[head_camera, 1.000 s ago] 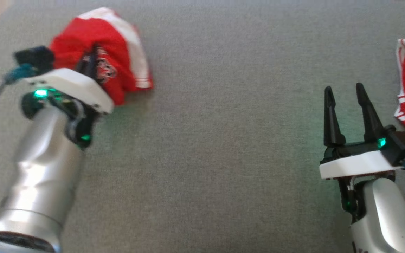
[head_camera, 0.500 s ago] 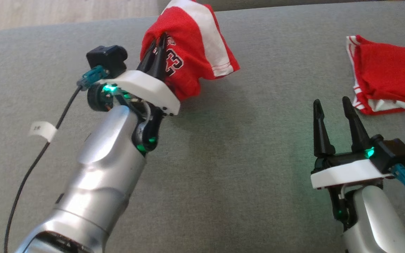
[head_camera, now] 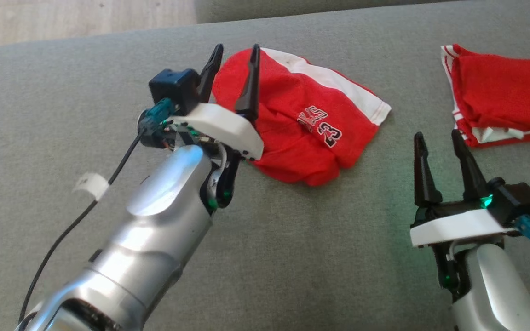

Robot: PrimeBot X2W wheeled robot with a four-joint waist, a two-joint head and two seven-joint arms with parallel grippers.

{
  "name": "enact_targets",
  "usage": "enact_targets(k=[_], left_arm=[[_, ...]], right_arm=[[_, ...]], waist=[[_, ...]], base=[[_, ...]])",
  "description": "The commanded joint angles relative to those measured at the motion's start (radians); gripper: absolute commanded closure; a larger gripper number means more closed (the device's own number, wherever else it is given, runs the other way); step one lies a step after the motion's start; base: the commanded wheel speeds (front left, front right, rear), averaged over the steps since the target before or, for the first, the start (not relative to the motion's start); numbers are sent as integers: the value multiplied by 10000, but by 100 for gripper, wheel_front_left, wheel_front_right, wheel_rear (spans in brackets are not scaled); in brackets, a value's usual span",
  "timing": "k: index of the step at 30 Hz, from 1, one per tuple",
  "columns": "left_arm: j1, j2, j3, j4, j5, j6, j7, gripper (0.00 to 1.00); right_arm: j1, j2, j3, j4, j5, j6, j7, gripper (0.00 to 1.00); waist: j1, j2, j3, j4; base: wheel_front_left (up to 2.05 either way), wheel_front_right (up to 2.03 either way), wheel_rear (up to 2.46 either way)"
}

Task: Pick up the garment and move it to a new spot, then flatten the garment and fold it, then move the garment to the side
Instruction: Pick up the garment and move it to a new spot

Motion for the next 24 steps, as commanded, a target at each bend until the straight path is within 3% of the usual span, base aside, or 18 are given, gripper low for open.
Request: enact_targets(k=[1,8,15,21,24], left_arm=[[-200,285,322,-164,-30,-71,-196,0],[1190,1700,804,-378,469,-205,-775,0],[4041,2946,2120,-2790,2054,106,-814,0],[6307,2606,3477,-4600,3093,342,-816,0],[6875,2230,3955,-4993,3481,218,-817,0]], right_arm=[[-200,-20,161,-390,18,65,-134,0],[175,-20,-103,-535,-110,65,-136,0],[710,-20,-199,-517,-136,65,-136,0],[1019,-20,-143,-441,-104,65,-137,0],[1050,-20,-154,-422,-103,65,-137,0]], waist=[[0,0,-94,152],[0,0,-544,778],[0,0,-986,1236],[0,0,-1238,1355],[0,0,-1257,1393]], base=[[0,0,0],[0,0,0],[0,0,0],[0,0,0],[0,0,0]])
